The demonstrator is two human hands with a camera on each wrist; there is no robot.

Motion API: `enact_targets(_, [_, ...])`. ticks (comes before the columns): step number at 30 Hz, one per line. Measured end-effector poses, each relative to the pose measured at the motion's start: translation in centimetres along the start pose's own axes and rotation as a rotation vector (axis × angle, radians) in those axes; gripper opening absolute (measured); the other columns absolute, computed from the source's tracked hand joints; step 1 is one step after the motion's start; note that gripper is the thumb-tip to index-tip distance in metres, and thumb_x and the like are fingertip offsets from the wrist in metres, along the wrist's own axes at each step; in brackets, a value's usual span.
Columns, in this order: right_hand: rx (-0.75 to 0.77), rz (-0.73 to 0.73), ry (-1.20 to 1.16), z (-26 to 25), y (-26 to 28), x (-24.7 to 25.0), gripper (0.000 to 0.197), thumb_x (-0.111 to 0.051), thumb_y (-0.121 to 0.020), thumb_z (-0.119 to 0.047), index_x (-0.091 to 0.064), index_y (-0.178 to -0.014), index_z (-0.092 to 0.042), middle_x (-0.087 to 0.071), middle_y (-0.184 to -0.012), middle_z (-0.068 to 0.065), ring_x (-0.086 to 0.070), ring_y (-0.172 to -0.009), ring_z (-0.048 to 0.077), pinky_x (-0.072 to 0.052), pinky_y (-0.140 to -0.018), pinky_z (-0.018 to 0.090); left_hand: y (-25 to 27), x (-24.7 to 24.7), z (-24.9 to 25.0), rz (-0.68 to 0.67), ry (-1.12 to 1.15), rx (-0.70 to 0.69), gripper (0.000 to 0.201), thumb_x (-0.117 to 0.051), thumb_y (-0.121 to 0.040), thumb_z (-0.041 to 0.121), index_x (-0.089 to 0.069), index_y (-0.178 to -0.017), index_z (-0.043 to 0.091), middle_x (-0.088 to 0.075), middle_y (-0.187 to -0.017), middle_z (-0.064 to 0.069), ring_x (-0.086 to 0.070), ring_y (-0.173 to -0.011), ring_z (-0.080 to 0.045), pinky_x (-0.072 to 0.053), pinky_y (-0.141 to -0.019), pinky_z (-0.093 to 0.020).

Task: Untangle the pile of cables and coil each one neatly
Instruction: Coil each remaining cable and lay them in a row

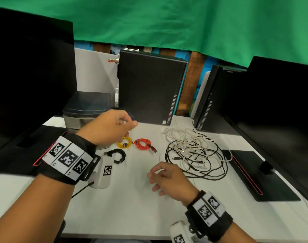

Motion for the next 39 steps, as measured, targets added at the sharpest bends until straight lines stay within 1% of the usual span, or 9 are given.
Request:
enact_targets(9, [-0.034,0.258,-0.08,1.6,4.3,12.0,0.014,-0.071,-0.092,-0.024,-0.07,-0.096,-0.011,-0.075,-0.086,0.01,-0.067,-0.067,0.017,-0.05,-0.058,0.028,-0.9,-12.7,2.8,-0.315,0.058,-0.063,0.011,-0.062,-0.096,0.03,-0.067,-0.087,0.025,-0.07,-0.079,0.0,-0.069,-0.06,-0.015,-0.058,-0.065,-0.034])
enact_targets(10, [-0.033,0.283,-0.099,1.7,4.4,13.0,0.015,-0.072,-0.091,-0.026,-0.07,-0.095,-0.012,-0.076,-0.087,0.01,-0.068,-0.068,0.017,-0.051,-0.059,0.028,-1.4,-14.2,2.7,-0.317,0.075,-0.019,0.008,-0.064,-0.095,0.031,-0.065,-0.093,0.023,-0.07,-0.082,-0.003,-0.071,-0.064,-0.021,-0.057,-0.063,-0.034])
enact_targets(12, [-0.02,0.324,-0.133,1.9,4.4,14.6,0.016,-0.072,-0.091,-0.027,-0.071,-0.096,-0.011,-0.076,-0.087,0.011,-0.068,-0.067,0.018,-0.052,-0.06,0.029,-2.8,-16.6,2.3,-0.247,0.072,0.136,0.034,-0.065,-0.093,0.042,-0.05,-0.114,0.02,-0.07,-0.096,-0.008,-0.073,-0.075,-0.025,-0.056,-0.064,-0.031])
enact_targets(15, [-0.009,0.359,-0.179,2.0,4.3,15.7,0.018,-0.072,-0.092,-0.028,-0.07,-0.096,-0.011,-0.076,-0.086,0.011,-0.067,-0.068,0.019,-0.052,-0.059,0.029,-4.4,-19.3,2.2,-0.21,0.115,0.369,0.046,-0.062,-0.095,0.042,-0.028,-0.115,0.018,-0.063,-0.112,-0.011,-0.073,-0.069,-0.023,-0.057,-0.054,-0.029])
enact_targets(19, [-0.002,0.348,-0.193,2.1,4.1,15.7,0.016,-0.072,-0.092,-0.028,-0.07,-0.094,-0.012,-0.076,-0.09,0.014,-0.066,-0.068,0.019,-0.051,-0.058,0.027,-6.4,-20.9,3.2,-0.237,0.259,0.453,0.024,-0.055,-0.099,0.015,-0.059,-0.111,-0.005,-0.07,-0.081,-0.012,-0.064,-0.043,-0.013,-0.04,-0.035,-0.02])
enact_targets(22, [0.028,0.345,-0.168,1.6,4.1,15.4,0.013,-0.07,-0.092,-0.023,-0.07,-0.096,-0.01,-0.073,-0.084,0.012,-0.065,-0.067,0.018,-0.05,-0.057,0.026,-7.3,-19.1,7.5,-0.201,0.479,0.338,0.024,-0.042,-0.102,0.005,-0.063,-0.09,0.002,-0.057,-0.069,-0.008,-0.05,-0.03,-0.005,-0.037,-0.033,-0.017])
enact_targets(29, [0.289,0.518,-0.12,-5.0,3.6,18.3,0.009,-0.066,-0.094,-0.022,-0.068,-0.101,-0.016,-0.074,-0.084,0.002,-0.067,-0.064,0.008,-0.051,-0.057,0.022,-9.3,-8.8,20.4,0.017,0.56,-0.241,0.021,-0.052,-0.103,0.017,-0.068,-0.102,0.003,-0.054,-0.068,-0.005,-0.053,-0.044,-0.004,-0.047,-0.047,-0.016])
enact_targets(36, [0.414,0.495,0.007,-10.5,1.5,19.9,0.048,-0.072,-0.091,-0.031,-0.043,-0.13,-0.036,-0.076,-0.086,0.004,-0.069,-0.065,0.009,-0.054,-0.058,0.024,-10.6,-1.3,26.6,0.16,0.634,-0.422,0.02,-0.048,-0.104,0.021,-0.066,-0.097,0.014,-0.053,-0.061,-0.001,-0.055,-0.044,-0.008,-0.046,-0.046,-0.019])
enact_targets(39, [0.421,0.435,0.147,-11.5,0.1,18.9,0.024,-0.067,-0.095,-0.03,-0.06,-0.117,-0.026,-0.074,-0.084,0.007,-0.064,-0.056,0.006,-0.053,-0.055,0.024,-9.9,1.1,28.1,0.2,0.665,-0.491,0.021,-0.048,-0.105,0.022,-0.067,-0.103,0.012,-0.053,-0.063,-0.001,-0.055,-0.044,-0.009,-0.047,-0.048,-0.02])
Point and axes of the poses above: each hand's wrist, its own y-axis away from the middle knuckle, its own x-axis out of the back of the hand, z = x × y, the point moved 4 cm from there along -y, towards the middle knuckle
